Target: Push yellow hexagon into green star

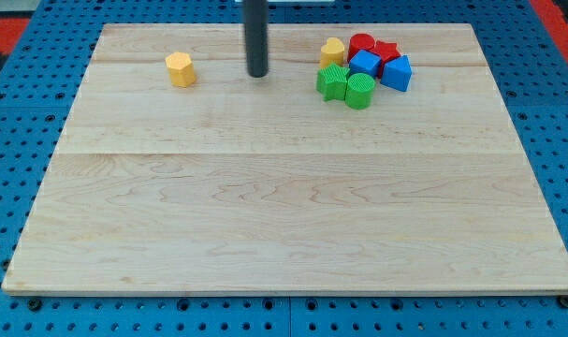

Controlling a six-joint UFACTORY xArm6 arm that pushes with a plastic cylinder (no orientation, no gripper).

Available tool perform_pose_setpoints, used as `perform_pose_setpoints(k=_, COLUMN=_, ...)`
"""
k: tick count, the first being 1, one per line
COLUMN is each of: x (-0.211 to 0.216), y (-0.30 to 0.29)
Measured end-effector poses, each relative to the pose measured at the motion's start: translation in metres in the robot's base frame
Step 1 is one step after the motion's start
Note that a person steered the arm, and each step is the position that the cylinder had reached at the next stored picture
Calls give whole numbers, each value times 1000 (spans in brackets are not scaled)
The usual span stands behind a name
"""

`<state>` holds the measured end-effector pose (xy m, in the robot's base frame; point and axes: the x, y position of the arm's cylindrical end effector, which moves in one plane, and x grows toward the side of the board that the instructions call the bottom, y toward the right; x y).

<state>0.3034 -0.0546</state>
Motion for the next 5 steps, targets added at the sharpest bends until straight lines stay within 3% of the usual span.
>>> perform_pose_setpoints(k=1, x=40, y=0)
perform_pose_setpoints(k=2, x=32, y=-85)
perform_pose_setpoints(k=3, x=14, y=-131)
perform_pose_setpoints(k=4, x=-22, y=-99)
perform_pose_setpoints(k=5, x=-44, y=-1)
